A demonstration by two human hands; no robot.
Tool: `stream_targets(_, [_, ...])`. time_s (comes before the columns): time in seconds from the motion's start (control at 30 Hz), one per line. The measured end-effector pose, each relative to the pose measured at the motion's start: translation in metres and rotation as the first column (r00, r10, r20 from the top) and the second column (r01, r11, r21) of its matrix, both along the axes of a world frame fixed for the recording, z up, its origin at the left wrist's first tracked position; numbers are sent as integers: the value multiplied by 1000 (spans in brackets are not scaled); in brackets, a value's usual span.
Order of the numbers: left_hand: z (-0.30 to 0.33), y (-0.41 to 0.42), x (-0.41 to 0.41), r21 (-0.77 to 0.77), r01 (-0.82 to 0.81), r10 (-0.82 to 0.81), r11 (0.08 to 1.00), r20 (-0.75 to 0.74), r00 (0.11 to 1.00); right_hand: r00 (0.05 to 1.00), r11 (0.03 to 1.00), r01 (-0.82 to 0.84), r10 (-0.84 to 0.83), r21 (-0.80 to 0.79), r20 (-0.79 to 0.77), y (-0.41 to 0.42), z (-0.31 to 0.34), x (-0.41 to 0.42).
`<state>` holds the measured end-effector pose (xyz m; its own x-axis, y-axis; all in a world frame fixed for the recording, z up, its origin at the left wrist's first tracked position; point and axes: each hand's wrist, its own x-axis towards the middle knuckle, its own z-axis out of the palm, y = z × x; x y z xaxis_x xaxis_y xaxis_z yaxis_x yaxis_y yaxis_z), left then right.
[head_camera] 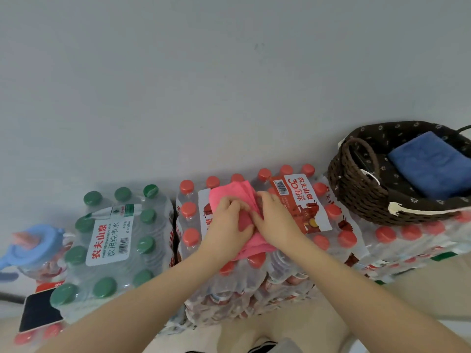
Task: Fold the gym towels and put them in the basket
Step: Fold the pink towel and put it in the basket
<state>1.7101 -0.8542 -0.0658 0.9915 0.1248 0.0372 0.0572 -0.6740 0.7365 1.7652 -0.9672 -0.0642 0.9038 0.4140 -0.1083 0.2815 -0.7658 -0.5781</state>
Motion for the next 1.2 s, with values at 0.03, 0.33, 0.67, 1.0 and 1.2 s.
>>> stream_targets(0.03, [0, -1, 0, 163, 31, -29, 986, -12, 1000, 999, 999, -32, 32, 1, 7, -3, -1, 1])
stream_targets(0.33, [1, 2, 11, 559, 348, -165, 752, -351, 922, 949, 949, -314, 313, -26, -41, -36, -6, -10])
stream_targets(0.67, [8, 33, -1, 70, 352, -318, 933, -295, 901, 968, 989, -51, 82, 135, -239, -15, 5, -20])
stream_targets(1.0, [12, 67, 2, 370, 528, -559, 764, -29, 829, 547, 593, 600, 186, 537, -816, -17, 37, -22])
stream_targets(1.2, [53, 58, 5, 319, 519, -556, 793, 29, 831, 666, 702, 469, 118, 536, -737, -26, 49, -30])
